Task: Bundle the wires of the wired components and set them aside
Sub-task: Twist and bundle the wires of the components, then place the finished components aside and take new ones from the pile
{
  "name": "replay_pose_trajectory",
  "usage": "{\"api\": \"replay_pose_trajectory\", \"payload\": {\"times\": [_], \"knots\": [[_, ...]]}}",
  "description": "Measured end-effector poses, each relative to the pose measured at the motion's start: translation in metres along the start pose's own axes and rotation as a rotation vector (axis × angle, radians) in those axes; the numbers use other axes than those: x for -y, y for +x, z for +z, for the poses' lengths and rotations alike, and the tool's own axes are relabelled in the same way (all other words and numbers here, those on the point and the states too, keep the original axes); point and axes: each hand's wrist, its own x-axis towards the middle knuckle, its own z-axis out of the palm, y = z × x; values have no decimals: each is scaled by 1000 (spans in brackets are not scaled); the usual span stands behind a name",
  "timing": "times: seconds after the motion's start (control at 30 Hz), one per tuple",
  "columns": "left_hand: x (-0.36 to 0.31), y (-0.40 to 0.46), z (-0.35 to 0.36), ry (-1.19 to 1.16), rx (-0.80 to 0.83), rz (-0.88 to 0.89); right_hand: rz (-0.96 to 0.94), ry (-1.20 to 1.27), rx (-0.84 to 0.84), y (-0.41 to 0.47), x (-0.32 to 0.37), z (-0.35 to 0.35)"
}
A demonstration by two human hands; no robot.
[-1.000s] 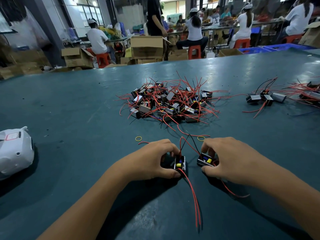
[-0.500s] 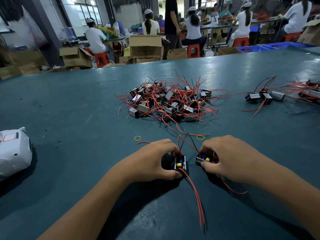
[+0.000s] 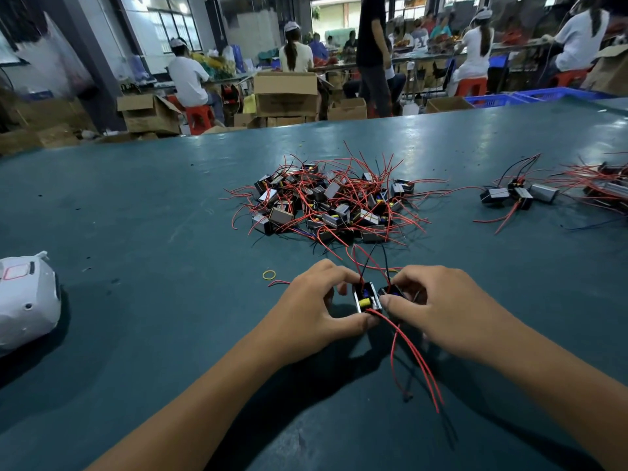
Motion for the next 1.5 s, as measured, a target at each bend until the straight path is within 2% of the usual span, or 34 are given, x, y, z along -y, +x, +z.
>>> {"api": "replay_pose_trajectory", "payload": {"times": [0.1,0.23,0.4,0.57,0.63,0.77,0.87,0.97,1.03,1.1,1.17,1.23,1.37,1.5], "knots": [[1,-1,2,-19,-23,-6,80,182,54,2,-3,2],[0,-2,3,-97,38,4,90,202,76,5,-5,5],[0,-2,4,-186,72,-18,101,390,153,4,-3,6],[-1,-3,7,-234,136,20,46,316,124,3,0,5],[-1,-3,7,-228,170,26,54,364,115,4,-1,1],[2,-1,6,-166,153,28,179,539,111,13,-7,-14],[8,0,4,-116,114,17,291,547,104,29,-20,-33],[14,2,4,-82,86,9,363,381,-54,64,-40,-70],[15,2,4,-57,83,16,375,82,-251,93,-56,-106],[16,3,5,-41,82,26,418,-235,-350,118,-66,-137],[18,2,5,-39,72,28,493,-450,-263,132,-73,-145],[21,2,5,-27,63,37,547,-535,-122,135,-77,-132],[22,1,3,11,44,48,280,-581,-23,137,-69,-89],[20,1,3,57,52,74,53,-494,-8,140,-50,-56]]}}
